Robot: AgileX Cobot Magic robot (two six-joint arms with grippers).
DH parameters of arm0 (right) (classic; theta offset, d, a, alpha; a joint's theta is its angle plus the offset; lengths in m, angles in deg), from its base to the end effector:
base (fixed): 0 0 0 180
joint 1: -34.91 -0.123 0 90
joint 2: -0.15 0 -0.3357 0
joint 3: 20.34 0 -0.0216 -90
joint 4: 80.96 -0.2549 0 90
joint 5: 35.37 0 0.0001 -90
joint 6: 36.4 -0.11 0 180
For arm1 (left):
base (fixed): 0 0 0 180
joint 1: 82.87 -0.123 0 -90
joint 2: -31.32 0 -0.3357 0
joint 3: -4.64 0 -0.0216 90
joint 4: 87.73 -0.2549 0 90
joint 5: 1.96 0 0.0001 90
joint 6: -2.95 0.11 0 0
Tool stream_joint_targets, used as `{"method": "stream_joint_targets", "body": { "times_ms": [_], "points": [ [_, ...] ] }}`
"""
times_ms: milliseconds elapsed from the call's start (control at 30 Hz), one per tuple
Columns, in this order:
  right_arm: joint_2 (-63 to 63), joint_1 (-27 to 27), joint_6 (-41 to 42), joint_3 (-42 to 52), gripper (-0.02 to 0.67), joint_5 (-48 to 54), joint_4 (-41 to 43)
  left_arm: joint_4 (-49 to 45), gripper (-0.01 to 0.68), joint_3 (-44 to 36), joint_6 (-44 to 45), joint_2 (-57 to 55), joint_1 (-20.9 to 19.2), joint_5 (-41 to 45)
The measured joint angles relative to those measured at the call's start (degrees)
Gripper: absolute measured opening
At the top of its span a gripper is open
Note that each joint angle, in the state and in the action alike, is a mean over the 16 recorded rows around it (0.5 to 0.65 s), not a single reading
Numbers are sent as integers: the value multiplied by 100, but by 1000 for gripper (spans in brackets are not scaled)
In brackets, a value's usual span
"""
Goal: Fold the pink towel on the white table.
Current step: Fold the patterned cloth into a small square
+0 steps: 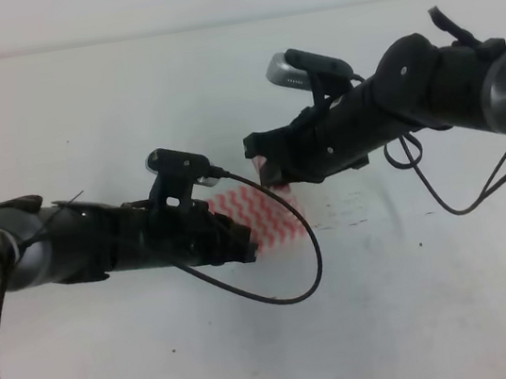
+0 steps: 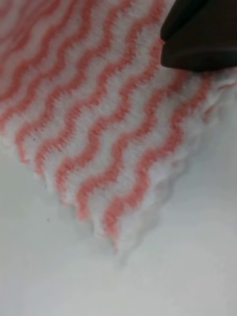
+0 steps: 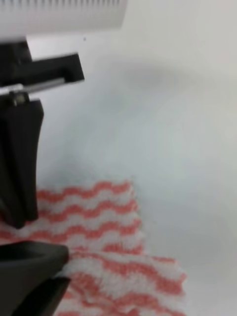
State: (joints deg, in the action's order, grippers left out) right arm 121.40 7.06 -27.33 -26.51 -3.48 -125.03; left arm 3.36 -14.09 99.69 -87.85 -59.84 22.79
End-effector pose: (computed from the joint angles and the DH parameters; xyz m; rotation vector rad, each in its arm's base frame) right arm 0.4064 0.2605 0.2441 -0.1253 2.5574 0.8872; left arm 0.3668 -0.2060 0.1680 0.7883 2.2671 -0.6603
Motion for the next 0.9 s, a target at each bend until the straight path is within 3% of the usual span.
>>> {"method": "stream_joint_targets", "body": {
  "times_ms": [900],
  "points": [
    [119,-12,5,-62,-17,41,-55,-115,-5,-11,165,227,2,-235]
  ]
}}
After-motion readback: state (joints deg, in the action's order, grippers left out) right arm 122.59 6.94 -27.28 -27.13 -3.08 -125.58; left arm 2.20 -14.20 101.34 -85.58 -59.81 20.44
